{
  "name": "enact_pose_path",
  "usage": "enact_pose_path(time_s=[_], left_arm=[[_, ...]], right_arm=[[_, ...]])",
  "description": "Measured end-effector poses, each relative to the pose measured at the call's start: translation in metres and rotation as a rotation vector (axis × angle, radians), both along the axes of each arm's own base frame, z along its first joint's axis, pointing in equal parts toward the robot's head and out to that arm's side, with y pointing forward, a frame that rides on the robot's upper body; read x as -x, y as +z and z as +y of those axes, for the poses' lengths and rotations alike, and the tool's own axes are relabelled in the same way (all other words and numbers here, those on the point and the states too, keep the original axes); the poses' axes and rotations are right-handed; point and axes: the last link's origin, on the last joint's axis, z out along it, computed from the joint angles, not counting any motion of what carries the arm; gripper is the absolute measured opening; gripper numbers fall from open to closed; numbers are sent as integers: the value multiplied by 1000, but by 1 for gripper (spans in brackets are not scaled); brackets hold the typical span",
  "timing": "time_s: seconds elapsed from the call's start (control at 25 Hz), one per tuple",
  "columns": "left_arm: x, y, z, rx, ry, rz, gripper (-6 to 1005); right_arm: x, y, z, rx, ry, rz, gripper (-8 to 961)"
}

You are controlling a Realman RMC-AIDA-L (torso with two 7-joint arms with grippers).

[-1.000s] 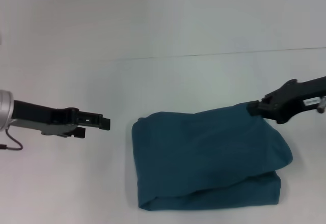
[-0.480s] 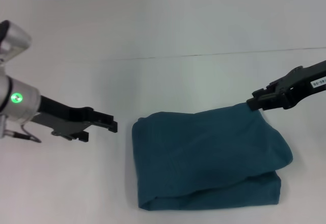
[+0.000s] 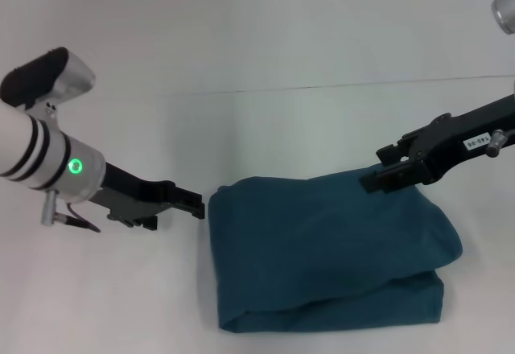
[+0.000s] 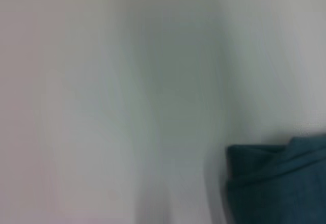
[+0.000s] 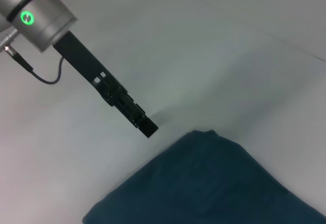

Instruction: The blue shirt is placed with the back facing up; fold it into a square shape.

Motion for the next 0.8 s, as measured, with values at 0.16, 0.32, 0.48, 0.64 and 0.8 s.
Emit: enact_pose_path(time_s=[0.16, 0.32, 0.48, 0.64, 0.8], left_arm=[[-6, -14, -3, 32, 5, -13, 880], [-15, -26, -7, 64, -2, -23, 875], [-20, -31, -8, 74, -9, -33, 870], [-23, -34, -8, 73, -18, -35, 865], [-27, -39, -8, 79, -24, -36, 860]], right_arm=[[1, -2, 0, 2, 1, 5, 633], [2, -3, -1, 4, 2, 9, 632], [2, -4, -1, 5, 4, 12, 631], [3, -4, -2, 4, 9, 14, 630], [5, -4, -3, 1, 14, 15, 629]])
